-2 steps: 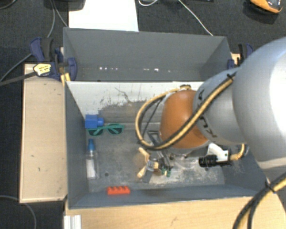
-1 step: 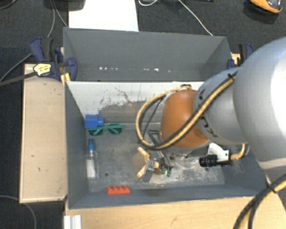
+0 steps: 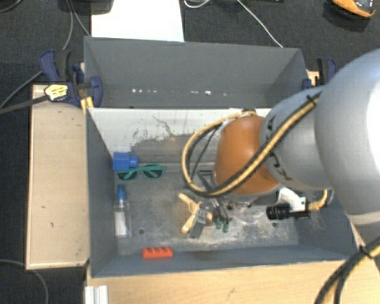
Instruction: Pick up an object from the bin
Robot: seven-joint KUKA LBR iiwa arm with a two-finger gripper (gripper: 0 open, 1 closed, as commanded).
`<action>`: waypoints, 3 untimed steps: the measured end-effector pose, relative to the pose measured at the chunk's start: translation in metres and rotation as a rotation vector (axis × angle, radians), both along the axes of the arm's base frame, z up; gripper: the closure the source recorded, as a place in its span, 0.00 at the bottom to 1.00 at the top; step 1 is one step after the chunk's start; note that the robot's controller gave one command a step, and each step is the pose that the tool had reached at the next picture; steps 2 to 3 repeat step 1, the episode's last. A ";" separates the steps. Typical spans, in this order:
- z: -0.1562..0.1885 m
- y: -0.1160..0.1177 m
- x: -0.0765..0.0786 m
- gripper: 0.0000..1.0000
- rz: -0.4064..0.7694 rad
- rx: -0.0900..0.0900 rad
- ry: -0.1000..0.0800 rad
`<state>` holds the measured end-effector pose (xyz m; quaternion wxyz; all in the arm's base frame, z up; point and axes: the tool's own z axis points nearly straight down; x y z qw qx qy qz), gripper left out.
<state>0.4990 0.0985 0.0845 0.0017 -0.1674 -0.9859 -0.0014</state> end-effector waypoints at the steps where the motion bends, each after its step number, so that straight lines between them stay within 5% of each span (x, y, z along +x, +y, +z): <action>1: 0.009 0.000 -0.001 1.00 0.001 0.000 0.005; 3: 0.009 0.000 -0.001 1.00 0.001 0.000 0.005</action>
Offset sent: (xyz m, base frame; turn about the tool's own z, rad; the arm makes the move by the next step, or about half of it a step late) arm -0.0001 0.0000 0.0932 0.0000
